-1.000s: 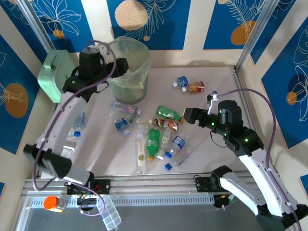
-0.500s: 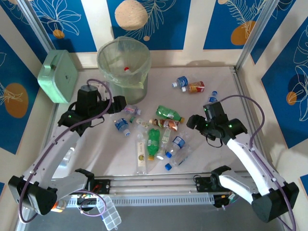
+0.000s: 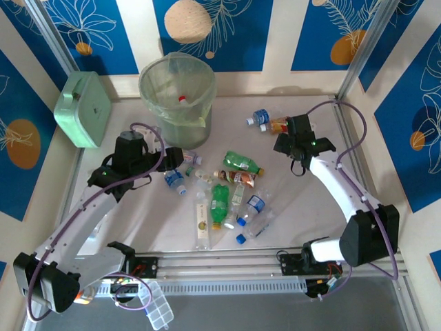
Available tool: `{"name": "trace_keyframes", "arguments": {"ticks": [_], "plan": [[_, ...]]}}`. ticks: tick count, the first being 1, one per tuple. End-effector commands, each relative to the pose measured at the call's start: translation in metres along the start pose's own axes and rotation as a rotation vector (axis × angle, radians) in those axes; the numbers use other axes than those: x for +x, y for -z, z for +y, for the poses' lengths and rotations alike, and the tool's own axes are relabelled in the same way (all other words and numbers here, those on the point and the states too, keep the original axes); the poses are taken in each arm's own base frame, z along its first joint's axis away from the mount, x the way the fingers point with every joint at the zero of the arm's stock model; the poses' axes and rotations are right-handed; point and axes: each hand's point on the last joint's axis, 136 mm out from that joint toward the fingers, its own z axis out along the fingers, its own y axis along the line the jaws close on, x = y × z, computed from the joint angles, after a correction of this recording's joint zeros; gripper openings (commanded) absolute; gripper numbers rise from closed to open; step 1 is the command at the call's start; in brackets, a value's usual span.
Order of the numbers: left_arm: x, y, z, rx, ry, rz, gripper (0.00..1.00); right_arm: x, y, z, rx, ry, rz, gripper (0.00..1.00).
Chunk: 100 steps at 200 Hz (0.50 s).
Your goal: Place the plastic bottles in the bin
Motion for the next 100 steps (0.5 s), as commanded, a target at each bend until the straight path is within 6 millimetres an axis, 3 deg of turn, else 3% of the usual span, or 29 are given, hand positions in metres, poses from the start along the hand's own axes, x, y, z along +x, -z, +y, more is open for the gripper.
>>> {"name": "trace_keyframes", "arguments": {"ticks": [1, 32, 64, 100], "plan": [[-0.007, 0.009, -0.014, 0.052, -0.021, -0.040, 0.79, -0.038, -0.019, -0.005, 0.019, 0.008, -0.039, 0.84], [-0.006, 0.008, -0.018, 0.077, -0.005, -0.032, 0.79, -0.052, -0.055, -0.019, 0.150, 0.115, -0.009, 0.87], [-0.005, 0.009, -0.017, 0.077, 0.000, -0.032, 0.79, -0.042, -0.094, -0.047, 0.147, 0.020, 0.139, 0.88], [-0.004, 0.006, -0.019, 0.085, 0.001, -0.020, 0.79, -0.037, -0.123, -0.055, 0.117, -0.002, 0.259, 0.95]]}}
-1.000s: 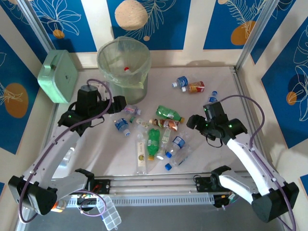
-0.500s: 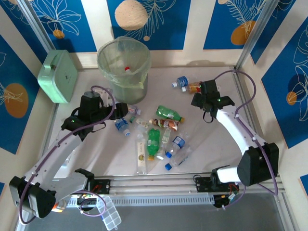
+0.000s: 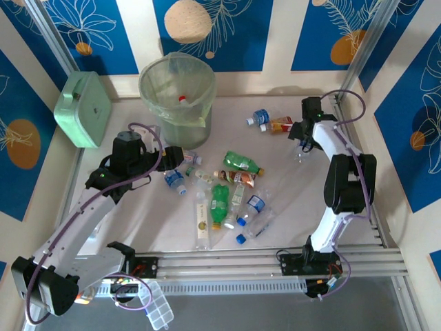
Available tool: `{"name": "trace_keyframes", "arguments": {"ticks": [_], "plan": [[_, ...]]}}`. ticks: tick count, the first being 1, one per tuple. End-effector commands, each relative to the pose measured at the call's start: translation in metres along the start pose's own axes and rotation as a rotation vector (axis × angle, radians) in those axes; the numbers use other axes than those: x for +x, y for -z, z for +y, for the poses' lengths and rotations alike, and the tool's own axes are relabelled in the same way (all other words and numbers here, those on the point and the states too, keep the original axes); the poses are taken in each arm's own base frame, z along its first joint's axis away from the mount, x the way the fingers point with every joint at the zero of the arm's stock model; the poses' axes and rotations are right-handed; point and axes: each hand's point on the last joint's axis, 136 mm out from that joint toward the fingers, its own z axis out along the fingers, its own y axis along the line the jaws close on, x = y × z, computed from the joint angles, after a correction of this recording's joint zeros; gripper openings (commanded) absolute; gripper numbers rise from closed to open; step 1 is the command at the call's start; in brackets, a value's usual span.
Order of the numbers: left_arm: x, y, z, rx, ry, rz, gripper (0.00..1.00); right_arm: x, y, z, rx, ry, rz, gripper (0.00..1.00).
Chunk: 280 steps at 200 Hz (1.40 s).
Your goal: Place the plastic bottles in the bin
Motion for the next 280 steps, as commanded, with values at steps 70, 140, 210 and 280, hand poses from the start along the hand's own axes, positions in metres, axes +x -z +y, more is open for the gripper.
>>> {"name": "trace_keyframes", "arguments": {"ticks": [70, 140, 210, 280], "plan": [[0.003, -0.005, -0.004, 0.021, -0.006, 0.014, 0.78, 0.015, -0.043, 0.019, -0.128, 0.032, 0.231, 0.88], [0.004, -0.008, 0.002, -0.007, -0.020, 0.021, 0.79, 0.031, -0.065, 0.007, -0.095, -0.027, 0.284, 0.77], [0.005, -0.011, 0.005, -0.023, -0.025, 0.030, 0.80, 0.038, -0.070, 0.005, -0.135, -0.124, 0.300, 0.62], [0.004, -0.012, 0.001, 0.000, -0.035, 0.026, 0.80, 0.009, -0.003, 0.007, -0.174, -0.172, 0.070, 0.52]]}}
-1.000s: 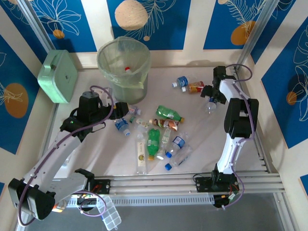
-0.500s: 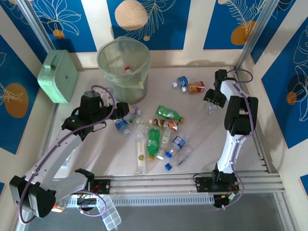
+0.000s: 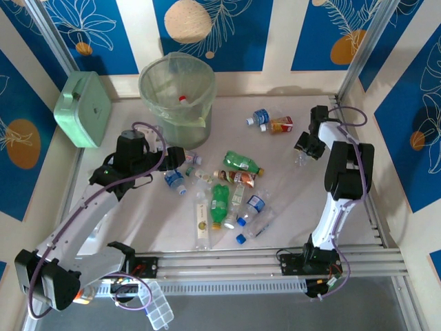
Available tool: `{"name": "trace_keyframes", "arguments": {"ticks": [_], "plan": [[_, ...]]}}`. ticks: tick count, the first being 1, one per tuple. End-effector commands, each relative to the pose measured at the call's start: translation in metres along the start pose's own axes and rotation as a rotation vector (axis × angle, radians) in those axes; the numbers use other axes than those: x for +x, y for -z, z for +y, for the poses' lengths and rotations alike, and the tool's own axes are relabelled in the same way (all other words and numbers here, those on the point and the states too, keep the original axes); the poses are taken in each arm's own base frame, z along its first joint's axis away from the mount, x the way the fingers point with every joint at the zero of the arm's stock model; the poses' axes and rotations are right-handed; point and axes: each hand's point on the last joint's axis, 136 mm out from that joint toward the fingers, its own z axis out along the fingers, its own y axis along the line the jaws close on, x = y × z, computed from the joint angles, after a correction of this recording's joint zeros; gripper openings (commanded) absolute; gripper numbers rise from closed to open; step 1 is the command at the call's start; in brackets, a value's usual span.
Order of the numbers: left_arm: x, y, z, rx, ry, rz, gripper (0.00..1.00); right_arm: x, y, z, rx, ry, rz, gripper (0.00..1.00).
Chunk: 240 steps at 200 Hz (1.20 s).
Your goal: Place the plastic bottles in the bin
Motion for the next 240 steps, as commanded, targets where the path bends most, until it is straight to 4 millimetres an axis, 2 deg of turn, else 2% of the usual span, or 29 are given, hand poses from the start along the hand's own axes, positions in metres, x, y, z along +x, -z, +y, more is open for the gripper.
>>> {"name": "trace_keyframes", "arguments": {"ticks": [1, 32, 55, 88, 108, 125, 163, 185, 213, 240], "plan": [[-0.003, 0.000, -0.007, 0.026, -0.030, -0.011, 0.80, -0.017, 0.054, 0.022, -0.075, -0.008, -0.163, 0.52], [-0.009, 0.008, -0.019, 0.082, -0.048, -0.054, 0.80, 0.001, 0.114, 0.064, -0.199, 0.091, -0.311, 0.51], [-0.018, 0.020, -0.040, 0.190, -0.057, -0.113, 0.80, 0.033, 0.168, 0.109, -0.374, 0.223, -0.410, 0.51], [-0.025, 0.034, -0.068, 0.295, -0.064, -0.135, 0.80, 0.092, 0.231, 0.158, -0.644, 0.415, -0.470, 0.51], [-0.030, 0.045, -0.088, 0.338, -0.099, -0.161, 0.81, 0.140, 0.268, 0.182, -0.840, 0.587, -0.507, 0.50], [-0.033, 0.052, -0.105, 0.380, -0.137, -0.175, 0.82, 0.182, 0.291, 0.193, -0.986, 0.712, -0.464, 0.50], [-0.032, 0.044, -0.133, 0.497, -0.154, -0.119, 0.84, 0.256, 0.314, 0.198, -1.166, 0.911, -0.354, 0.49], [-0.036, 0.043, -0.155, 0.621, -0.127, -0.115, 0.84, 0.287, 0.319, 0.195, -1.207, 0.999, -0.303, 0.49], [-0.027, 0.033, -0.178, 0.720, -0.151, -0.061, 0.84, 0.305, 0.322, 0.193, -1.256, 1.028, -0.245, 0.49], [-0.018, 0.027, -0.193, 0.791, -0.147, -0.016, 0.83, 0.311, 0.321, 0.192, -1.264, 1.040, -0.235, 0.49]]}}
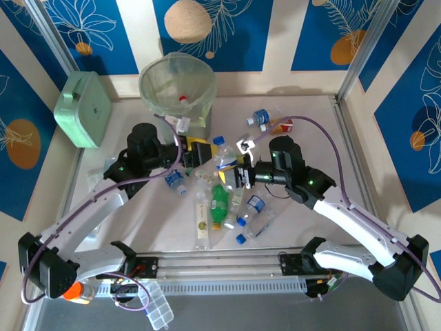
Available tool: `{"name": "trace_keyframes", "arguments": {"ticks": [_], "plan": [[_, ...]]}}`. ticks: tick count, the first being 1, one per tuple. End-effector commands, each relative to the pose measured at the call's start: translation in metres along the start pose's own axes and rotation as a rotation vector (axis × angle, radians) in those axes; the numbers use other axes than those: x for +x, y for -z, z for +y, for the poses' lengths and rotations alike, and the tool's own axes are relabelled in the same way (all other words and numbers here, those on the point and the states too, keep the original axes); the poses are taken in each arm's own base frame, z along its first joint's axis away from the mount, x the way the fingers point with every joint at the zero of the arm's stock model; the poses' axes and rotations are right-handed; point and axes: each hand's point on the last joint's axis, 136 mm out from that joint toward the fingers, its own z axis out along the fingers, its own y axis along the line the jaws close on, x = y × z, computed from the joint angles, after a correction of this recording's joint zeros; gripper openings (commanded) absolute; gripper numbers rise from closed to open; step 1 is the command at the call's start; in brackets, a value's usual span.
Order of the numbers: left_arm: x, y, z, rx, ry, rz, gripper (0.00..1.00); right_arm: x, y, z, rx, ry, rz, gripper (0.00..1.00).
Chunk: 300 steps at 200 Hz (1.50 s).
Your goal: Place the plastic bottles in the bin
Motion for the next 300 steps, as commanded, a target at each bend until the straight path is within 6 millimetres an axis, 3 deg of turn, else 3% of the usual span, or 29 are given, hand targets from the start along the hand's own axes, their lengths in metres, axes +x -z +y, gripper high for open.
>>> {"name": "trace_keyframes", "arguments": {"ticks": [1, 65, 127, 162, 188, 219, 264, 300], "plan": [[-0.006, -0.009, -0.036, 0.161, -0.033, 0.005, 0.83, 0.006, 0.001, 0.019, -0.087, 0.036, 0.014, 0.49], [0.010, -0.023, -0.052, 0.272, -0.006, 0.039, 0.78, 0.006, 0.005, 0.020, -0.087, 0.030, -0.012, 0.49], [0.010, -0.023, -0.052, 0.243, -0.027, 0.027, 0.58, 0.007, 0.005, 0.018, -0.082, 0.028, -0.013, 0.46], [0.003, -0.015, -0.053, 0.202, -0.075, -0.008, 0.59, 0.007, 0.007, 0.013, -0.069, 0.008, -0.015, 0.45], [0.003, -0.012, -0.051, 0.169, -0.102, 0.004, 0.68, 0.009, 0.008, 0.011, -0.062, -0.004, -0.009, 0.45], [-0.001, -0.010, -0.054, 0.174, -0.107, -0.012, 0.68, 0.011, 0.009, 0.009, -0.058, -0.006, -0.009, 0.45], [-0.007, -0.009, -0.059, 0.204, -0.122, -0.028, 0.54, 0.014, 0.007, 0.010, -0.068, -0.007, 0.003, 0.45], [-0.008, -0.012, -0.056, 0.200, -0.117, -0.025, 0.34, 0.016, 0.007, 0.010, -0.074, -0.007, 0.006, 0.45]]}}
